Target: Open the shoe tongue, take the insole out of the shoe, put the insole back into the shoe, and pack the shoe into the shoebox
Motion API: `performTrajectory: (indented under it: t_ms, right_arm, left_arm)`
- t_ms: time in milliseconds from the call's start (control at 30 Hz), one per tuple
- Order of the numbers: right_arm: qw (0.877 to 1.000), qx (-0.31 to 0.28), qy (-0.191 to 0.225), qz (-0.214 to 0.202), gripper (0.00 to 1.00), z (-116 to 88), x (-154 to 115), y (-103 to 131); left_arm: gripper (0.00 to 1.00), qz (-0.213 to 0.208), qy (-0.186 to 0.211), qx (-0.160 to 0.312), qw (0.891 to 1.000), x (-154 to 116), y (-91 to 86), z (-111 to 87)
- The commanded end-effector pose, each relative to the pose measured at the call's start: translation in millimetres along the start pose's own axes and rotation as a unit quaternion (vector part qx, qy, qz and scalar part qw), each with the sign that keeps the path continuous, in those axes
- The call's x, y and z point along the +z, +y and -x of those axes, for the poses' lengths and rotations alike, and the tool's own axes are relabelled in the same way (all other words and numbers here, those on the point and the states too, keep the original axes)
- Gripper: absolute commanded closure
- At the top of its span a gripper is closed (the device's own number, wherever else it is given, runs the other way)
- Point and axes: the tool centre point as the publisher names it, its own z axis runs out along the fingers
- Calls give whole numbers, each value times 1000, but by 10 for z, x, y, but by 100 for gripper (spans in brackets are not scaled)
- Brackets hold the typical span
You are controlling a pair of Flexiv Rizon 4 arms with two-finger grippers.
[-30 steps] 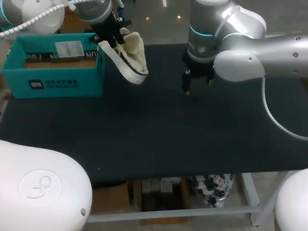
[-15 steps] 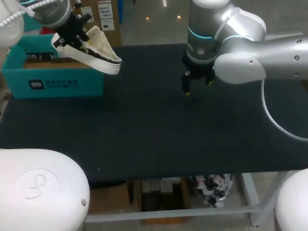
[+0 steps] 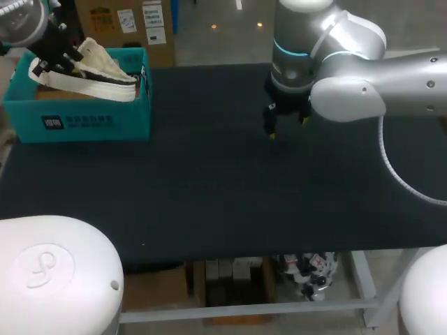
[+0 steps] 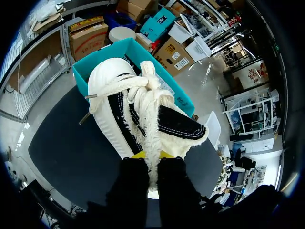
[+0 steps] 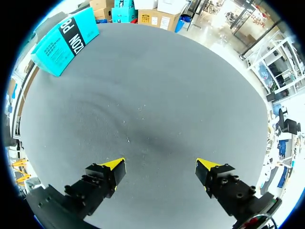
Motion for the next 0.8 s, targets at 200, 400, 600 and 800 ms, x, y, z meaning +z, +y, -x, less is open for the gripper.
performTrajectory:
  t_ms: [200, 400, 600, 800]
  right_arm:
    - [1000, 0, -1, -1, 0, -3, -4, 2]
    - [1000, 0, -1, -1, 0, -3, -4, 2]
    - [1000, 0, -1, -1, 0, -3, -4, 2]
    - [1000, 0, -1, -1, 0, -3, -4, 2]
  left_arm:
    - [100, 13, 16, -30, 999, 303, -550, 116]
    - [100, 16, 8, -41, 999, 504, -818, 95]
    - [100, 19, 0, -48, 999, 817, -1000, 101]
    - [100, 46, -3, -61, 997, 1074, -1106, 143]
